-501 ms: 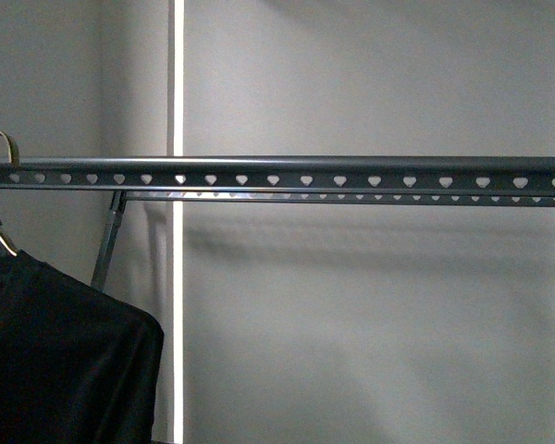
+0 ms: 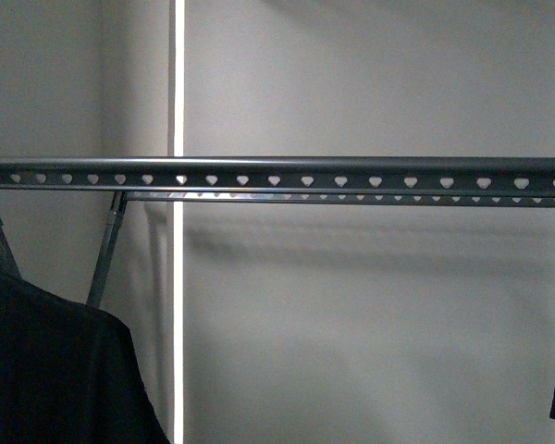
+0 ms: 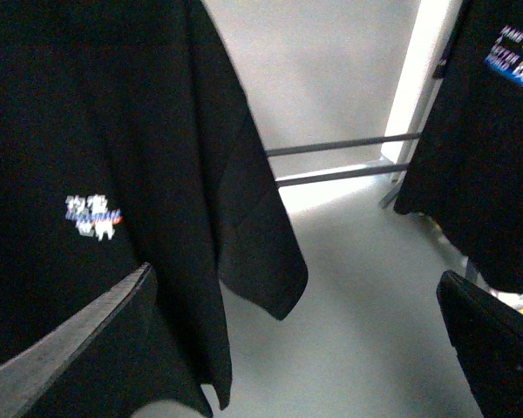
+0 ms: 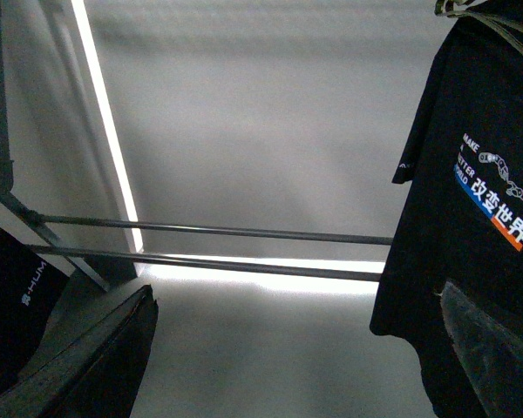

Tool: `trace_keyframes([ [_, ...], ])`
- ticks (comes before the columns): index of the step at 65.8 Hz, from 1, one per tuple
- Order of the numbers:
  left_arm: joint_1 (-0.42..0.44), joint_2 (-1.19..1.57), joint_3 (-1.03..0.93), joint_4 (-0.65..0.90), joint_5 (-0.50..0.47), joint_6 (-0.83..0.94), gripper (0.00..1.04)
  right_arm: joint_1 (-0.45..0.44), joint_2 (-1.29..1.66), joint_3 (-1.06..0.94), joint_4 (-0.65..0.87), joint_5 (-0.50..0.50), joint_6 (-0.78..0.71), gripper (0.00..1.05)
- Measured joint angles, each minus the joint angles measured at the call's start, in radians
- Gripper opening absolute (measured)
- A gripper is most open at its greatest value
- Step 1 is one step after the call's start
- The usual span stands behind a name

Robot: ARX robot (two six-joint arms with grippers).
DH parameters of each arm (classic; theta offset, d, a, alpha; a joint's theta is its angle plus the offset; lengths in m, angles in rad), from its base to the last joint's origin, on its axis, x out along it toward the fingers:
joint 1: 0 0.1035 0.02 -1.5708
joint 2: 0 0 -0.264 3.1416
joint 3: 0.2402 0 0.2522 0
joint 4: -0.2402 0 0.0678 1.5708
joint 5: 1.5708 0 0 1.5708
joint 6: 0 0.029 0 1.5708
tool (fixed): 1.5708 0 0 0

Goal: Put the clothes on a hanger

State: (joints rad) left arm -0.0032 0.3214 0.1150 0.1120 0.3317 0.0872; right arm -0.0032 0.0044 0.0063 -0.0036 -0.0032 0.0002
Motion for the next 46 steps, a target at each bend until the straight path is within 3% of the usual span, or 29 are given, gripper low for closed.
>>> trace_keyframes([
  [11, -0.100, 0.399, 0.304, 0.225, -0.278, -0.310, 0.98, 0.000, 0.000, 0.000, 0.000, 0.001, 0.000, 0.97],
  [19, -0.107, 0.731, 0.588, 0.138, -0.439, -0.613, 0.98, 0.000, 0.000, 0.000, 0.000, 0.001, 0.000, 0.97],
  [26, -0.104, 0.953, 0.768, 0.001, -0.532, -0.801, 0.98, 0.000, 0.000, 0.000, 0.000, 0.001, 0.000, 0.97],
  [32, -0.095, 1.094, 0.884, -0.029, -0.591, -0.897, 0.98, 0.000, 0.000, 0.000, 0.000, 0.001, 0.000, 0.97],
  [46, -0.089, 1.220, 1.046, -0.008, -0.671, -0.937, 0.98, 0.000, 0.000, 0.000, 0.000, 0.001, 0.000, 0.97],
])
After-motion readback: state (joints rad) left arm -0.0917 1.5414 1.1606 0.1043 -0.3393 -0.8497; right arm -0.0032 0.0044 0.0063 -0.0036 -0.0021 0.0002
